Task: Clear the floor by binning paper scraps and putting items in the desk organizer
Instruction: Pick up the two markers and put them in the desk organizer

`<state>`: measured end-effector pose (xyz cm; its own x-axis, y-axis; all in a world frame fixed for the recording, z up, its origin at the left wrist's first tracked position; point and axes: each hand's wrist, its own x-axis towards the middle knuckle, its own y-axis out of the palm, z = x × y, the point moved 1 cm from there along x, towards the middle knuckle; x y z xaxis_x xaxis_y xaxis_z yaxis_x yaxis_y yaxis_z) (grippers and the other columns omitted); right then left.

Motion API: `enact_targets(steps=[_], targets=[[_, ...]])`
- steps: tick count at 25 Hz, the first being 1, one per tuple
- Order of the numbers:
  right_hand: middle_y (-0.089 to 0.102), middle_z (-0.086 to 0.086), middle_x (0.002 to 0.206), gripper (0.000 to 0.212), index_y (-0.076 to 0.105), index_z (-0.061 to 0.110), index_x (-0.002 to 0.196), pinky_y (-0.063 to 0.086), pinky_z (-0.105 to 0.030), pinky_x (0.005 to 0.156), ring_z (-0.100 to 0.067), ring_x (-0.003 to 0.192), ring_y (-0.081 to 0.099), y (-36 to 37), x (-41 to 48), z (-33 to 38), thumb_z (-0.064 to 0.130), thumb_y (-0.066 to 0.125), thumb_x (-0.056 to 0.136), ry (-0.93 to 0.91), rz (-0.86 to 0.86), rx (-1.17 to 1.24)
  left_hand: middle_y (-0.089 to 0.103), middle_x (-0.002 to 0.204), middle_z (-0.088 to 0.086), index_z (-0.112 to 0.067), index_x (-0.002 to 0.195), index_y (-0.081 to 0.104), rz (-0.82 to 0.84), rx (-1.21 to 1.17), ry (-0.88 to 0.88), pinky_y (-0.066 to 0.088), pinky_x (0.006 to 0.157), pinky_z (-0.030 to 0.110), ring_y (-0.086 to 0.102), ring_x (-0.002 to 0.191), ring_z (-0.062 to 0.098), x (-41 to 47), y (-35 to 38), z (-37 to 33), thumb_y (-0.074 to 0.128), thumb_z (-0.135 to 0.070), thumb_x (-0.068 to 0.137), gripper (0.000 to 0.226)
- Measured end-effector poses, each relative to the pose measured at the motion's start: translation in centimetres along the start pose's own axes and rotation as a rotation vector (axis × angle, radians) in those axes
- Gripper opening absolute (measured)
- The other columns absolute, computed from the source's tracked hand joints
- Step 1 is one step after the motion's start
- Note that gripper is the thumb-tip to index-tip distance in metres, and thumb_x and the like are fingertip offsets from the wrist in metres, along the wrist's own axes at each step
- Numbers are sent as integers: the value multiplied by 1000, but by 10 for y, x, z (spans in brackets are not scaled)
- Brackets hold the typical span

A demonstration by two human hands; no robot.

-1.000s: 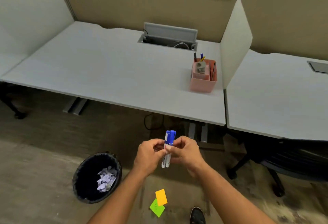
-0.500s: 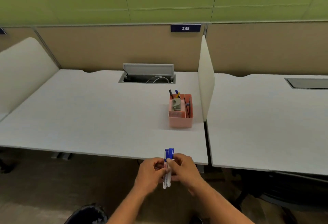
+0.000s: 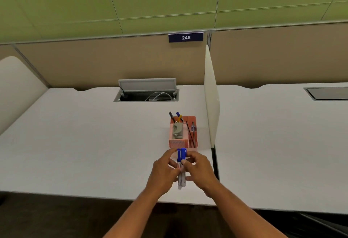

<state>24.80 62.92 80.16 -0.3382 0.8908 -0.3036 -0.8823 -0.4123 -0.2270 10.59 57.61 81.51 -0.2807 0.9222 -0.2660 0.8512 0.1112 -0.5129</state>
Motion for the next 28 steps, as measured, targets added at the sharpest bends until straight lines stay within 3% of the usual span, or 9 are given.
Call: enact_targets(steps=[4, 7, 12, 16, 19, 21, 25, 28], targets=[[75, 0, 112, 21, 69, 24, 121, 62, -44, 94, -20, 99, 74, -11, 51, 31, 22, 65, 100, -31, -140, -71, 74, 116, 1, -35, 145, 52, 52, 0, 102, 68, 81, 40, 76, 94, 23, 67, -18, -29, 73, -20, 95, 57], [77, 11, 100, 14, 70, 34, 109, 63, -36, 90, -12, 90, 75, -25, 96, 69, 26, 66, 98, -82, -244, -97, 71, 127, 2, -27, 142, 57, 78, -7, 177, 65, 91, 45, 73, 106, 24, 125, -34, -58, 66, -20, 100, 44], [69, 12, 98, 10, 63, 29, 104, 55, -28, 85, -12, 90, 69, -36, 184, 121, 25, 69, 97, -133, -386, -140, 70, 116, 1, -21, 126, 62, 60, -8, 303, 64, 93, 44, 74, 101, 23, 217, -59, -99, 63, -22, 102, 24], [67, 8, 101, 16, 60, 28, 109, 56, -29, 87, -15, 92, 70, -40, 240, 130, 25, 71, 97, -123, -426, -178, 72, 111, 0, -17, 125, 66, 104, 62, 333, 59, 95, 36, 71, 100, 18, 283, -69, -109, 67, -24, 100, 26], [66, 9, 104, 25, 55, 33, 114, 57, -27, 83, -15, 89, 70, -41, 270, 117, 26, 71, 96, -91, -428, -202, 71, 105, -3, -18, 118, 66, 152, 113, 329, 53, 85, 26, 68, 95, 15, 321, -63, -104, 71, -27, 97, 24], [65, 12, 99, 27, 53, 35, 113, 52, -17, 73, -10, 81, 69, -37, 282, 104, 25, 71, 96, -59, -434, -216, 70, 102, -3, -22, 110, 65, 171, 161, 313, 47, 77, 21, 66, 91, 14, 335, -56, -95, 72, -27, 96, 17], [61, 20, 91, 26, 54, 33, 108, 44, -8, 63, -2, 80, 65, -29, 299, 75, 20, 71, 95, 21, -409, -240, 74, 105, 1, -20, 106, 67, 209, 239, 238, 46, 78, 24, 69, 92, 18, 355, -42, -70, 74, -26, 94, 15], [62, 15, 94, 24, 55, 30, 108, 41, -8, 62, -2, 80, 63, -24, 303, 58, 17, 70, 94, 75, -385, -271, 72, 99, -2, -22, 101, 66, 251, 289, 219, 44, 72, 21, 67, 89, 16, 360, -37, -55, 74, -27, 92, 13]])
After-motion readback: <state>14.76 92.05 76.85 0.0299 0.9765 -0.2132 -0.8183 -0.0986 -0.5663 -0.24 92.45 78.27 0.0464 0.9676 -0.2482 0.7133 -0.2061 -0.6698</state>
